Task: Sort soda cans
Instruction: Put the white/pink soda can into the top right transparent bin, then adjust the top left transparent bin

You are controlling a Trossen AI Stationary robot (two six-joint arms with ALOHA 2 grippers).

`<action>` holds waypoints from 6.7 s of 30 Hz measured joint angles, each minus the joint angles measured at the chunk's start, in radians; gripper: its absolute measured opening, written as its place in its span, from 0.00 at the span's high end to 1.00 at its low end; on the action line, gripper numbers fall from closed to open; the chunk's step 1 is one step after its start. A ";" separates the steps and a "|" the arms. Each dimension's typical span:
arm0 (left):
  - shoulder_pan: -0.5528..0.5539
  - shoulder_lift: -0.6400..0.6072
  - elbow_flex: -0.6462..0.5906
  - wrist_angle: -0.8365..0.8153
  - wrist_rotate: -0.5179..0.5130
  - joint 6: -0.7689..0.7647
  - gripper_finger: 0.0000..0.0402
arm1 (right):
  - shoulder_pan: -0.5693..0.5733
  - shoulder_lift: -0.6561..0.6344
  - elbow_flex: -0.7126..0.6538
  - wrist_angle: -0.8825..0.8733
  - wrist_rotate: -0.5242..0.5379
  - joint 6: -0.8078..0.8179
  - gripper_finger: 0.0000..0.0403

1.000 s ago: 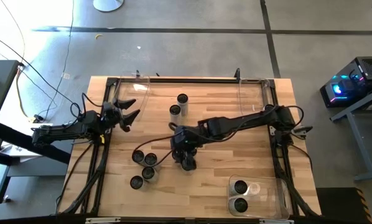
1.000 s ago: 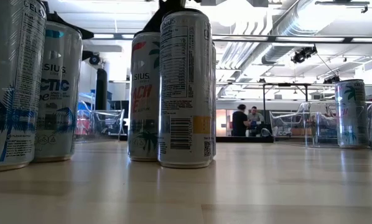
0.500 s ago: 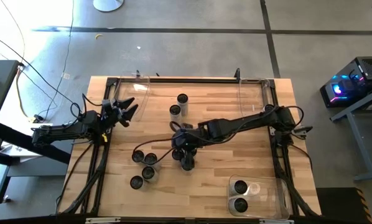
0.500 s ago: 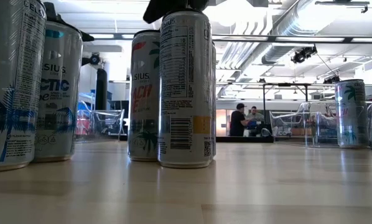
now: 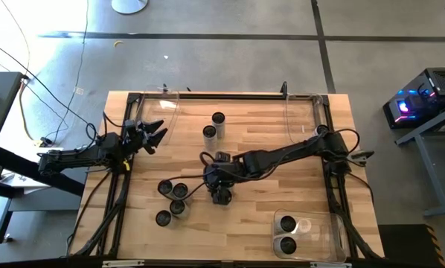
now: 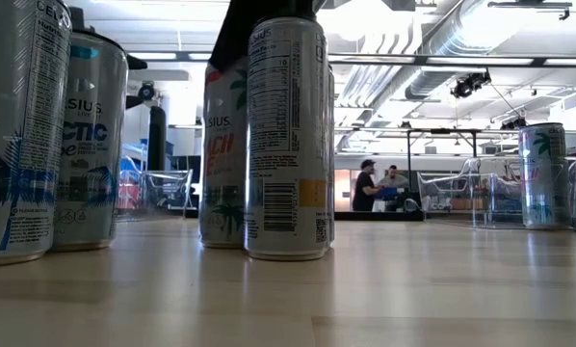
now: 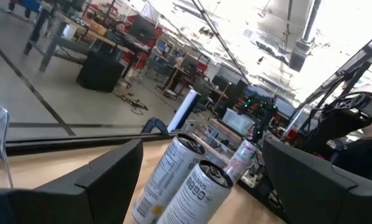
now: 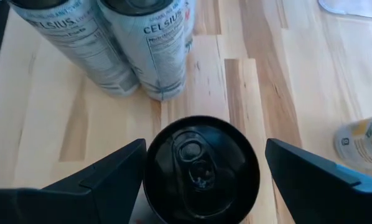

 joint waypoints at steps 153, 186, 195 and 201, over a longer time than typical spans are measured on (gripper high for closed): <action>0.000 0.188 0.435 -0.598 0.192 0.304 0.20 | -0.154 -1.074 -0.976 0.270 0.496 0.328 0.23; 0.382 1.305 0.967 -1.283 0.249 0.599 0.58 | 0.210 -0.883 -1.141 0.910 0.655 0.216 0.23; 0.399 1.312 0.966 -1.206 0.314 0.585 0.82 | 0.210 -0.877 -1.141 0.936 0.658 0.213 0.23; 0.399 1.311 0.966 -1.210 0.310 0.592 0.95 | 0.210 -0.877 -1.141 0.939 0.658 0.213 0.23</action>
